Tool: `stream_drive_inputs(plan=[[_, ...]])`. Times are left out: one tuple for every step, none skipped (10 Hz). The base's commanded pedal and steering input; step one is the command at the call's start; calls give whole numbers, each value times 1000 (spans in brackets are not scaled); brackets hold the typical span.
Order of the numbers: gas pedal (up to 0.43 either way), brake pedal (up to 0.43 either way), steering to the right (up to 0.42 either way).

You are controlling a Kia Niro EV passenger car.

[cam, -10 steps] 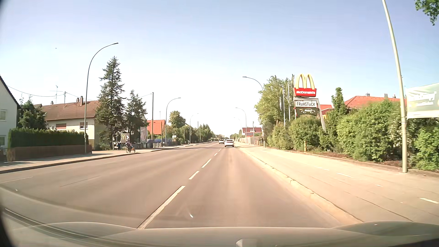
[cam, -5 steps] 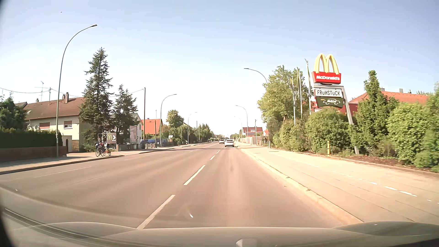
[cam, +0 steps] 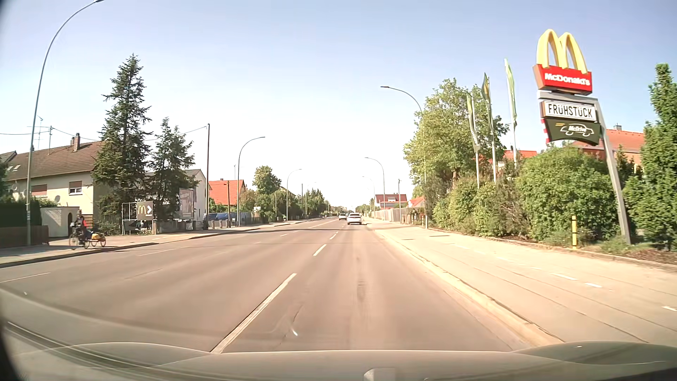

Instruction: Follow the waypoints while adhering to traffic rules and regulations

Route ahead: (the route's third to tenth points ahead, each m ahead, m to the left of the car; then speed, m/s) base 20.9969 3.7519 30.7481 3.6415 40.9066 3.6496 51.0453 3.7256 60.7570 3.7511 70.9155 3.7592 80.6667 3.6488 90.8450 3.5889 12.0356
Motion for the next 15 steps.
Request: stream_drive_inputs(plan=[[209,0,-2],[209,0,-3],[209,0,-4],[209,0,-4],[209,0,-4],[209,0,-3],[209,0,-3],[209,0,-1],[209,0,1],[209,0,1],[209,0,1],[209,0,0],[209,0,0],[209,0,0],[209,0,0]])
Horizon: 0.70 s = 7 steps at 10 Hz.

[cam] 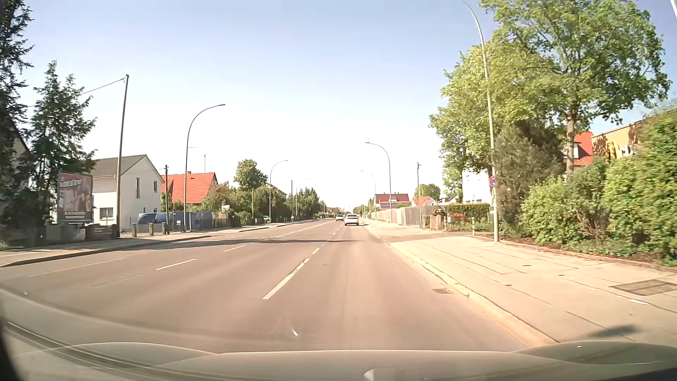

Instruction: Follow the waypoints while adhering to traffic rules and regulations

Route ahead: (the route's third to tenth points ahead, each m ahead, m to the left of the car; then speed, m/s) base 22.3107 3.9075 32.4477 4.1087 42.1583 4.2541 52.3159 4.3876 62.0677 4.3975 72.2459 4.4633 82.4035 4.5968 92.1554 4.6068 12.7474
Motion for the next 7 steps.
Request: stream_drive_inputs(plan=[[209,0,-1],[209,0,-3],[209,0,-5],[209,0,-6],[197,0,-8],[197,0,-9],[197,0,-9]])
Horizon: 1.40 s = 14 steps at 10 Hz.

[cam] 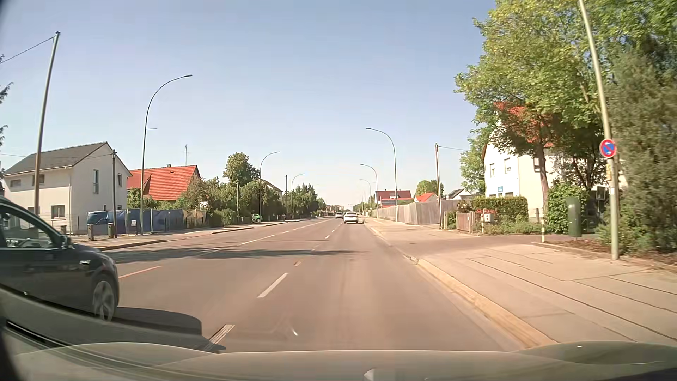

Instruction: Follow the waypoints while adhering to traffic rules and regulations

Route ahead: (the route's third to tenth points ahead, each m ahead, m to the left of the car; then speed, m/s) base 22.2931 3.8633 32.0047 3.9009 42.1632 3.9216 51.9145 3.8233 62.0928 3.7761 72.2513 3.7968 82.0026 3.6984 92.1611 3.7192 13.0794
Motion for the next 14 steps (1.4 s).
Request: stream_drive_inputs(plan=[[197,0,-9],[197,0,-8],[197,0,-6],[197,0,-4],[197,0,-2],[197,0,-2],[197,0,-2],[197,0,-3],[197,0,-6],[197,0,-6],[189,0,-6],[189,0,-7],[177,0,-7],[177,0,-8]])
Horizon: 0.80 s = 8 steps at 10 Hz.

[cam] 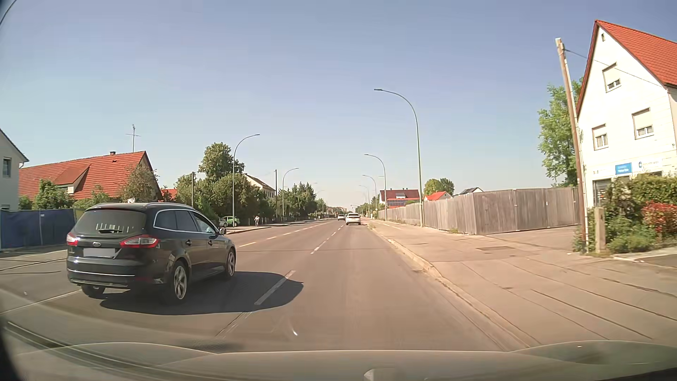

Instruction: Follow the waypoints while adhering to traffic rules and regulations

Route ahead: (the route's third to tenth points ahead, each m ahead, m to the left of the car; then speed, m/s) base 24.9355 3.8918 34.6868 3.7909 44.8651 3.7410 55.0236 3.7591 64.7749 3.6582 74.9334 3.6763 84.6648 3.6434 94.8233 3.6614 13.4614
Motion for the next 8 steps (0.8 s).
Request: stream_drive_inputs(plan=[[177,0,-8],[177,0,-4],[169,0,-2],[169,0,-1],[169,0,-1],[169,0,-2],[169,0,-2],[169,0,-3]])
